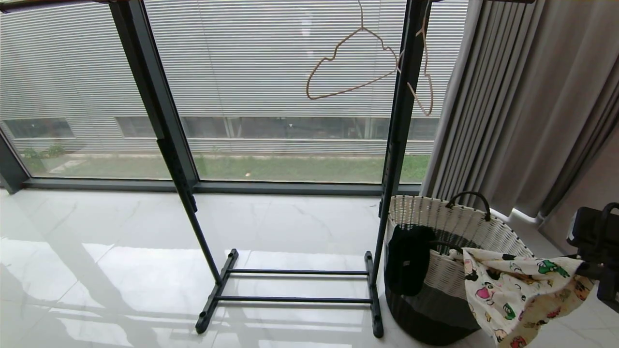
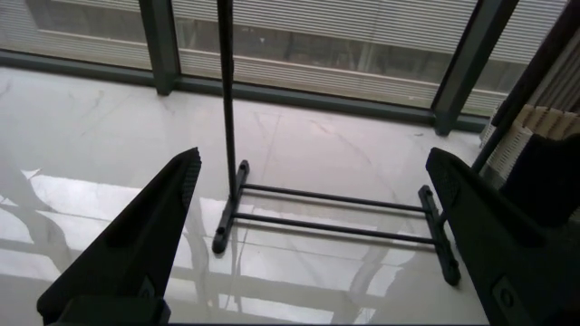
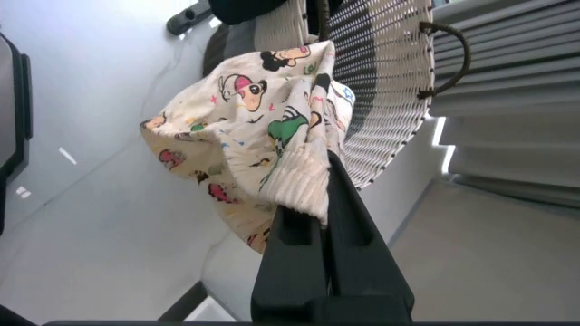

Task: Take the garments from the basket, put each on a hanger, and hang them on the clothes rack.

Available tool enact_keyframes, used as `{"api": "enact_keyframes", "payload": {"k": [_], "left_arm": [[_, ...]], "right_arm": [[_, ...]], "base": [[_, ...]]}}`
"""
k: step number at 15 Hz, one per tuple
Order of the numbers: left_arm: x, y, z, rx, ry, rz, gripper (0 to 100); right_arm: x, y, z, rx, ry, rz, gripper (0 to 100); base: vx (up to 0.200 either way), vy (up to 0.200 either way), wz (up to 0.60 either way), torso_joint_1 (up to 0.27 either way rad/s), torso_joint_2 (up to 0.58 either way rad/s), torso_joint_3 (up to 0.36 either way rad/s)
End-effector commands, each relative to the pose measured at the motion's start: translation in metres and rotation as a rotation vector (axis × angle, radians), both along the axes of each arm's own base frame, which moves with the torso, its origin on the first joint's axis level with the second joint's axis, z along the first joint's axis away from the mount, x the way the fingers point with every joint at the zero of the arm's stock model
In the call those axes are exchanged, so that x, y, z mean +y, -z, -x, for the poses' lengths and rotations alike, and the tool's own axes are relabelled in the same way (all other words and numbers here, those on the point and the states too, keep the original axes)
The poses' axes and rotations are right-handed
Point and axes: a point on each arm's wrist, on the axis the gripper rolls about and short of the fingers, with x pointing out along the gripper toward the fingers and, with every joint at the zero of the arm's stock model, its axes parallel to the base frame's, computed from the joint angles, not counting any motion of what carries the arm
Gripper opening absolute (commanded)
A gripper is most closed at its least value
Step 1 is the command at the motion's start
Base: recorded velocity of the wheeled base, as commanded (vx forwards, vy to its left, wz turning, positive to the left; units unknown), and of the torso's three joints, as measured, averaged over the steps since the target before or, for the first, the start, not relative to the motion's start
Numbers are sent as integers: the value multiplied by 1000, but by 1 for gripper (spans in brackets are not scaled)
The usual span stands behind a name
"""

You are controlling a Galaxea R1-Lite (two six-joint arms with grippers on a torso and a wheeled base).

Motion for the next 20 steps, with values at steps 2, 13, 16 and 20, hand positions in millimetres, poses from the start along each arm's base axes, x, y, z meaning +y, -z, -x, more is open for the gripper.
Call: {"api": "enact_keyframes", "payload": {"k": [2,13,16,20], "left_arm": [[0,0,0,0,-1,-1,100],[0,-61,-9,-77,103,32,100],[-10,-163,-100,-103,148,146,100],[-71,-139,-170,46,406,185,100]], "right_arm": [[2,-14,0,-15,-12,-1,0],[15,-34,1,-24,-96,-5,0],[21,-43,-7,-32,-79,-52,0],[37,-63,-4,-100,-174,-71,0]], "base": [[0,0,0,0,0,0],[0,0,0,0,0,0],[0,0,0,0,0,0],[0,0,0,0,0,0]]}}
